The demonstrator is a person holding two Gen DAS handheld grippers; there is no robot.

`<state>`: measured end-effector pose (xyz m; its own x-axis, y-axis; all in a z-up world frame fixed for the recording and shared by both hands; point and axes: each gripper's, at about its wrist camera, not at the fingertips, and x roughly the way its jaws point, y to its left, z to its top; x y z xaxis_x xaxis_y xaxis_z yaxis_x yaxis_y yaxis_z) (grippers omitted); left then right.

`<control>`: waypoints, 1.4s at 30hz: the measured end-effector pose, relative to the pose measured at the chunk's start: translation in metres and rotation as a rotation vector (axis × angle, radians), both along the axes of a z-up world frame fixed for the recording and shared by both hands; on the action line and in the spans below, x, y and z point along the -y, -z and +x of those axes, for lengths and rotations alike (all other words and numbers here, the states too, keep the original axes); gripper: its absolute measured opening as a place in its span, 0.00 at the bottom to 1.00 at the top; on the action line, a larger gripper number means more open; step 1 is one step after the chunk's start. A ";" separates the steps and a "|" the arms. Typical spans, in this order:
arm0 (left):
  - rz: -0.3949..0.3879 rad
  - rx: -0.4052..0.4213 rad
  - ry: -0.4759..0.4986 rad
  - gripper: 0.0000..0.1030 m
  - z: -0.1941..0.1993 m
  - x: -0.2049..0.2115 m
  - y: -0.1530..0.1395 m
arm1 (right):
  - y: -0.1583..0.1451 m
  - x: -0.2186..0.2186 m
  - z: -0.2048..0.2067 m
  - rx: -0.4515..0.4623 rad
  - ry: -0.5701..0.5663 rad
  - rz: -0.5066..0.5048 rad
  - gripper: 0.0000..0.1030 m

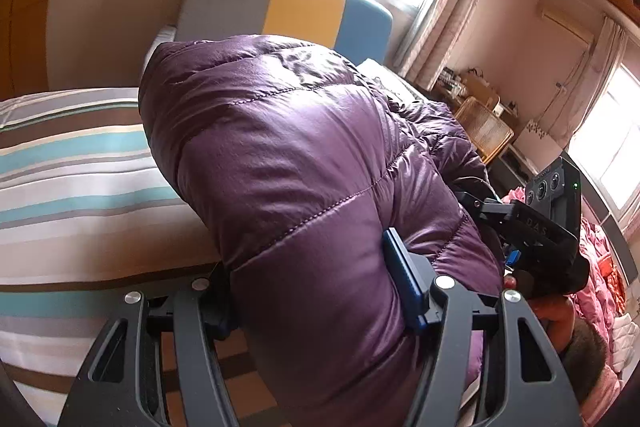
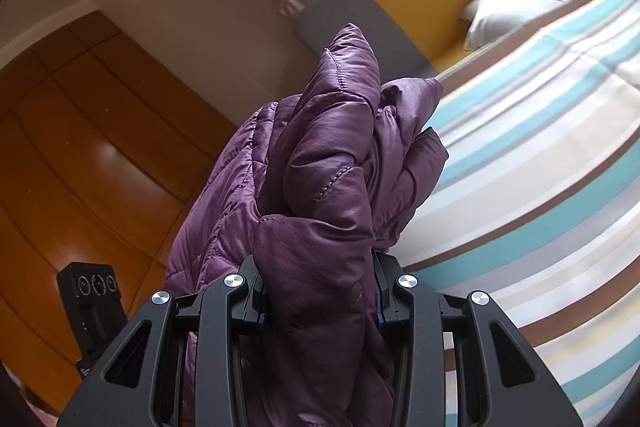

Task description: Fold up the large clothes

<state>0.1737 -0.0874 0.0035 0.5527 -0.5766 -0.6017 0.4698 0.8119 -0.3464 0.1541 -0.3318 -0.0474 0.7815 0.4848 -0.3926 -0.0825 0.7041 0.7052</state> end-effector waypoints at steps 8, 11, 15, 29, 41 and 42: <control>-0.024 0.037 -0.051 0.60 -0.015 -0.064 -0.014 | -0.019 -0.051 0.002 0.045 -0.053 -0.003 0.35; -0.032 0.035 -0.078 0.60 -0.016 -0.090 -0.014 | -0.021 -0.068 0.009 0.047 -0.072 -0.003 0.35; -0.033 0.032 -0.108 0.60 -0.018 -0.120 -0.010 | -0.016 -0.092 0.022 0.032 -0.096 -0.002 0.35; 0.010 -0.022 -0.207 0.66 0.021 -0.153 0.059 | 0.024 -0.133 0.068 -0.054 -0.087 -0.144 0.36; 0.095 -0.005 -0.315 0.80 0.006 -0.150 0.065 | 0.024 -0.142 0.039 -0.087 -0.068 -0.241 0.50; 0.104 -0.006 -0.324 0.80 0.003 -0.150 0.062 | 0.019 -0.147 0.030 -0.088 -0.066 -0.240 0.51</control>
